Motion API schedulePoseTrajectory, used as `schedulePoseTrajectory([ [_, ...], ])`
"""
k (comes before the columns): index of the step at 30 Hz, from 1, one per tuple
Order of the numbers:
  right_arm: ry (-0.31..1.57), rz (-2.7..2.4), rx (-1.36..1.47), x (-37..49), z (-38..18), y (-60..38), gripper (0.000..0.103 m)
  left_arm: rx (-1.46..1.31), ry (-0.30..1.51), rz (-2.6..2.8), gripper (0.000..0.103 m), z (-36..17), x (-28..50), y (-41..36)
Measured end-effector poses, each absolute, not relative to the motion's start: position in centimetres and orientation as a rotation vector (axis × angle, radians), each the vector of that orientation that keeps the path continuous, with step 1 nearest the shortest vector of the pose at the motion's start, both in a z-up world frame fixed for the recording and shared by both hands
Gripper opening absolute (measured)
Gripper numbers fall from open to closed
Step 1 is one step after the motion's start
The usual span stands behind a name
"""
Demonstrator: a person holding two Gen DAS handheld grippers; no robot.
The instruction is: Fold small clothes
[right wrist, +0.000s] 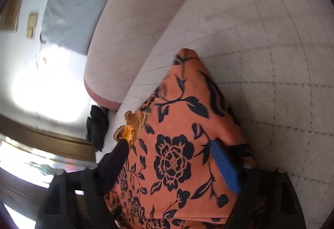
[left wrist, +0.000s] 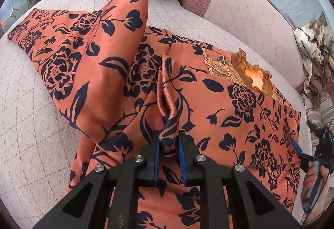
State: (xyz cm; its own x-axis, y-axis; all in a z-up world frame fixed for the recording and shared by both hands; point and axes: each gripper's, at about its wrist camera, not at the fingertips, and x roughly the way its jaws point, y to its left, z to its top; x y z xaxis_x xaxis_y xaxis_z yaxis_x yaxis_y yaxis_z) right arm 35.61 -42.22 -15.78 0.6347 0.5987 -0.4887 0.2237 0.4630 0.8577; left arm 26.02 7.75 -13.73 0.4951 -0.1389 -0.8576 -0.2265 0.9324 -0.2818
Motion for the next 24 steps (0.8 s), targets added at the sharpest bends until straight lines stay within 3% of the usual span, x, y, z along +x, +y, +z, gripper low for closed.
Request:
schedulePoseTrajectory([
  [6, 0.772, 0.372, 0.985, 37.2, -9.9, -41.4, 0.083, -0.37, 1.038, 0.037, 0.018, -13.8, 25.8, 7.8],
  [11, 0.845, 0.261, 1.064, 41.8, -14.8, -44.2, 0.081, -0.391, 1.039, 0.024, 0.018, -13.9, 25.7, 8.1],
  [16, 0.741, 0.32, 1.012, 41.4, -11.5, -44.1, 0.086, -0.35, 1.027, 0.027, 0.019, -13.8, 25.6, 7.6],
  [18, 0.842, 0.215, 0.925, 42.3, -13.2, -44.2, 0.087, -0.352, 1.021, 0.014, 0.019, -13.7, 25.5, 7.6],
  [21, 0.809, 0.189, 0.942, 41.1, -12.6, -44.6, 0.086, -0.374, 1.038, -0.02, 0.026, -12.9, 25.5, 8.2],
  [24, 0.755, 0.26, 0.848, 37.9, -9.2, -42.8, 0.086, -0.43, 0.943, -0.042, 0.04, -10.1, 23.9, 10.4],
])
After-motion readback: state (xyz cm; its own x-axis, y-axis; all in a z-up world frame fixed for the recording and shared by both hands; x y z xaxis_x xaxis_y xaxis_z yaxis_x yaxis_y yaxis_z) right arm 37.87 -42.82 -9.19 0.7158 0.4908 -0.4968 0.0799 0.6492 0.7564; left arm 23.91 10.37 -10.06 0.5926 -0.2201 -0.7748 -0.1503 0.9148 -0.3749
